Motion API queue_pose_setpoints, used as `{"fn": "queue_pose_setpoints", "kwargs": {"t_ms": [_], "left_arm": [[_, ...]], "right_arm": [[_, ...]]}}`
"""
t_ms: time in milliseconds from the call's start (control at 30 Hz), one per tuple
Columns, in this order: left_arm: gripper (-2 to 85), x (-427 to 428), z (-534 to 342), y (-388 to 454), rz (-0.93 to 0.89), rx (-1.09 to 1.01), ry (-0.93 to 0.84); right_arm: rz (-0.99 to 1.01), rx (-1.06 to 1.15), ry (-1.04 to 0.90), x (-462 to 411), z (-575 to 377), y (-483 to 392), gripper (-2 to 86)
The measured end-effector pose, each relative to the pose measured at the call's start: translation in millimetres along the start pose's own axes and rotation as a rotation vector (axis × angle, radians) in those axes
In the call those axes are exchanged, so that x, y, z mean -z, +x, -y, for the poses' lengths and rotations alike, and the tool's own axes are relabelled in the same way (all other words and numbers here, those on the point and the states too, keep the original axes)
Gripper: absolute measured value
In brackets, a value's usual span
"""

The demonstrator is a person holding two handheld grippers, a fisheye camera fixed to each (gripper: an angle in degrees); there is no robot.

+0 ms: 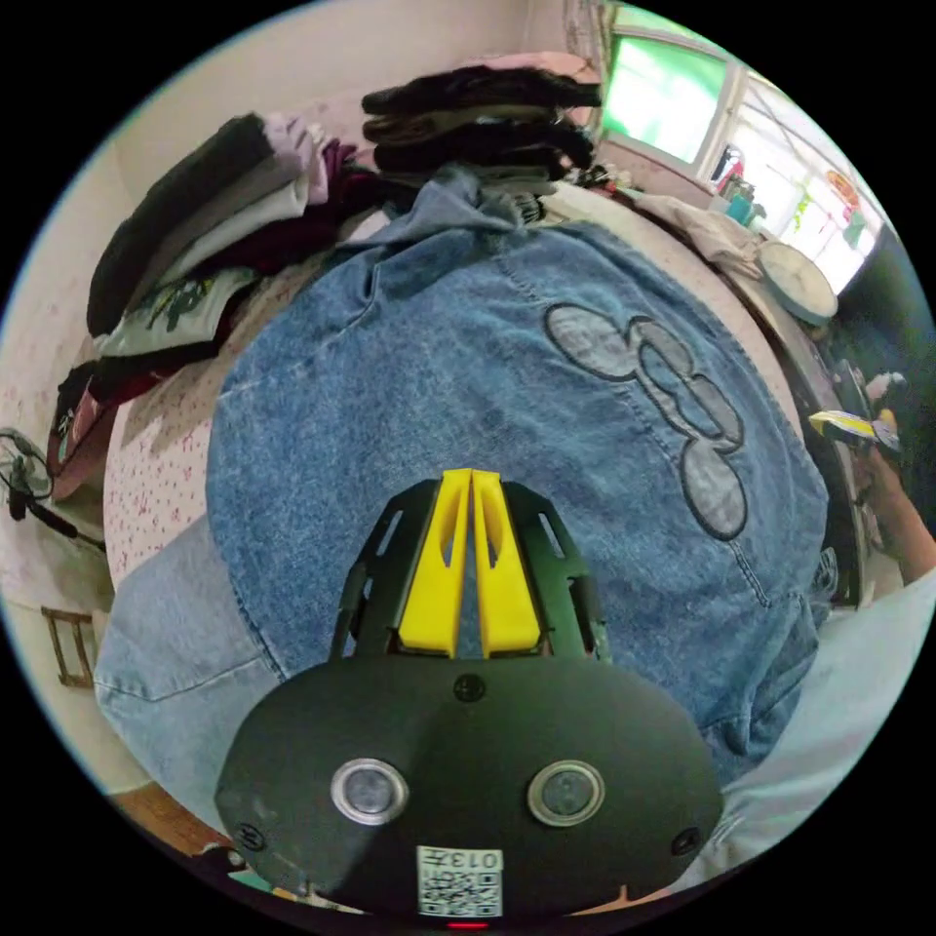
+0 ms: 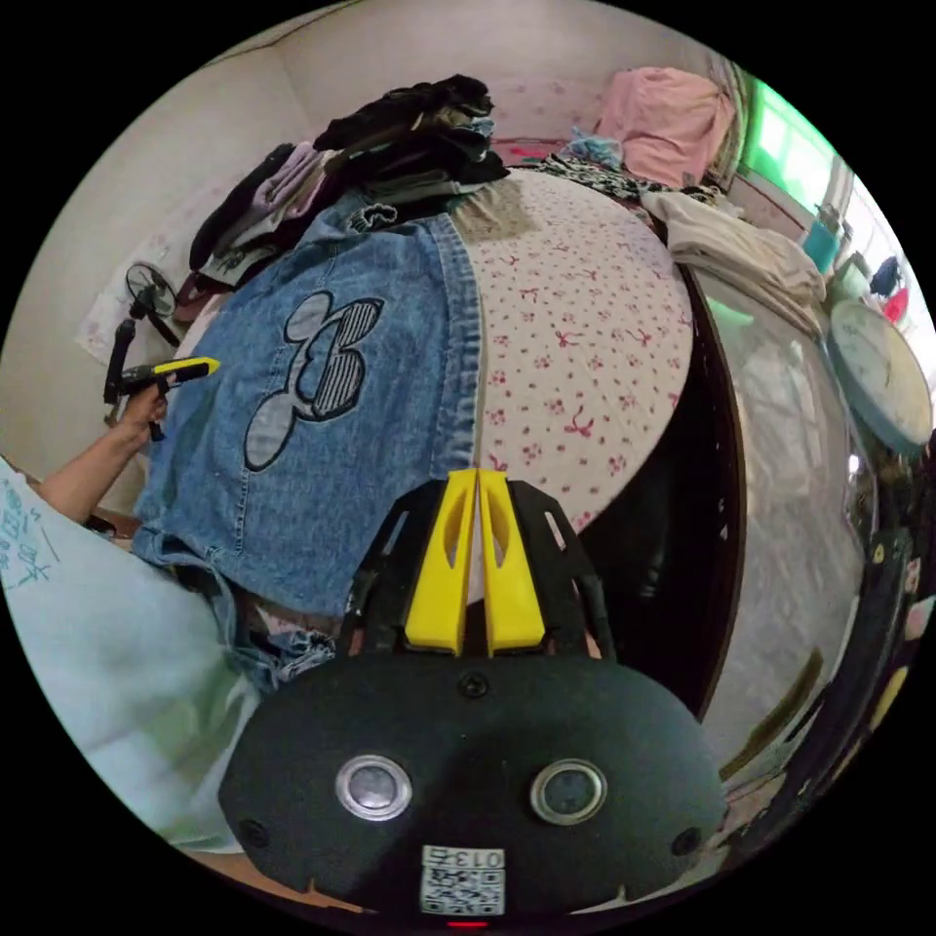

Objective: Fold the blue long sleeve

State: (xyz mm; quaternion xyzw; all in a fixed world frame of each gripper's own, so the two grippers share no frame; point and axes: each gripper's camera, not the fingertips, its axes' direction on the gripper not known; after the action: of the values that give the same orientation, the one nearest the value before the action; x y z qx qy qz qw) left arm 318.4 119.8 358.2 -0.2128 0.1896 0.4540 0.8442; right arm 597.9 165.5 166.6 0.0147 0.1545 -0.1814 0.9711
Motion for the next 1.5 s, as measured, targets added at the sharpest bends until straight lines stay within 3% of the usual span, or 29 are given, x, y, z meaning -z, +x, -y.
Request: {"fn": "queue_pose_setpoints", "kwargs": {"t_ms": [133, 300, 533, 867, 1033, 1267, 1400, 1500], "left_arm": [[0.1, 42, -43, 19, 0.005, -0.095, 0.006], [1.9, 73, -114, 40, -0.218, -0.14, -0.023], [9.1, 89, -176, 66, -0.292, -0.245, -0.144], [1.5, 56, -177, 88, -0.147, -0.419, -0.302], [0.5, 57, -193, 59, -0.279, -0.273, -0.265], [0.2, 64, -221, 58, -0.277, -0.226, -0.229], [-0.2, 88, -221, 26, -0.519, -0.229, -0.251], [-0.3, 108, -203, -12, -0.48, -0.11, -0.056]], "right_arm": [[0.282, -0.143, 0.038, 10, -63, 29, 3.8], [0.254, -0.132, 0.009, 12, -107, 28, 8.9], [0.367, -0.134, -0.036, 12, -139, 30, 3.2], [0.182, 0.007, -0.071, 55, -147, -11, 2.4], [0.122, 0.001, -0.084, 50, -156, -26, 3.6], [0.038, 0.088, -0.161, 61, -153, -45, 7.9], [-0.077, 0.177, -0.116, 87, -145, -71, 7.3], [-0.084, 0.251, -0.09, 87, -130, -105, 6.4]]}}
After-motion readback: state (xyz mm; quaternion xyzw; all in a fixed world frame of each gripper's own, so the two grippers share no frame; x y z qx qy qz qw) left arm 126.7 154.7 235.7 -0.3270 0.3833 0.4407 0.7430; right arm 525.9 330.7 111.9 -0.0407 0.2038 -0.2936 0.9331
